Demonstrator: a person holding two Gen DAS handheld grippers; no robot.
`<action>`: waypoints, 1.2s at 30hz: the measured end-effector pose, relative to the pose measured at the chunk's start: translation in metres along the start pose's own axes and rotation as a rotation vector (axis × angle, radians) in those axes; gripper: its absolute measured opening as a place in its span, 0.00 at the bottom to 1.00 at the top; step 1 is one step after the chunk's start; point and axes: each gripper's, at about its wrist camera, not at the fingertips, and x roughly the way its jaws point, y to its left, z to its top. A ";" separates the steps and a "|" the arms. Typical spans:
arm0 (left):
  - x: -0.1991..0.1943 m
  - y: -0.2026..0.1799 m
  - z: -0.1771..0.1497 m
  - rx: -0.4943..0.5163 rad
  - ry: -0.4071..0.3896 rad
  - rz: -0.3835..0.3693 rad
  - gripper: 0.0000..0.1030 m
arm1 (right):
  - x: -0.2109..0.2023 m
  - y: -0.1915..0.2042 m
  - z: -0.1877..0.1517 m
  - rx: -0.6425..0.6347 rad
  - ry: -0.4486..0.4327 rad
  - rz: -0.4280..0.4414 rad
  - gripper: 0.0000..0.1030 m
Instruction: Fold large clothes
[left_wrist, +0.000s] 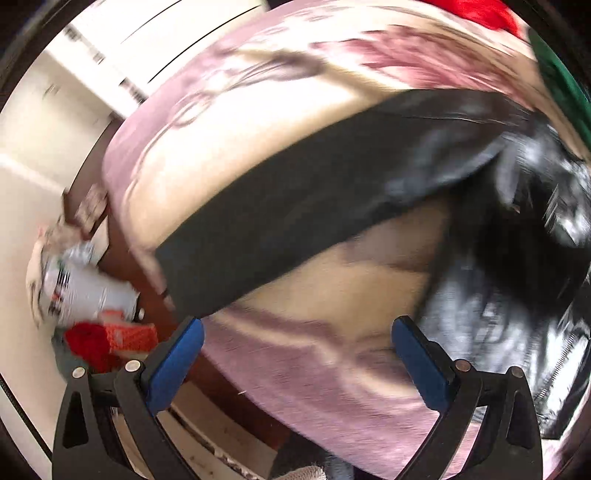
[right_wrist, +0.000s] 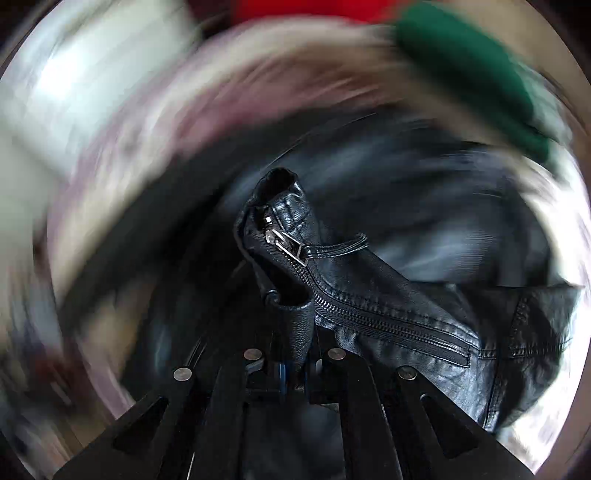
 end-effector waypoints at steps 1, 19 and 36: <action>0.004 0.010 -0.001 -0.020 0.007 0.007 1.00 | 0.015 0.034 -0.013 -0.093 0.037 -0.001 0.06; 0.079 0.128 -0.002 -0.377 0.191 -0.233 1.00 | -0.026 0.037 -0.090 0.236 0.213 0.352 0.81; 0.171 0.162 0.030 -0.731 0.336 -0.487 1.00 | 0.012 -0.190 -0.108 0.928 0.081 -0.170 0.76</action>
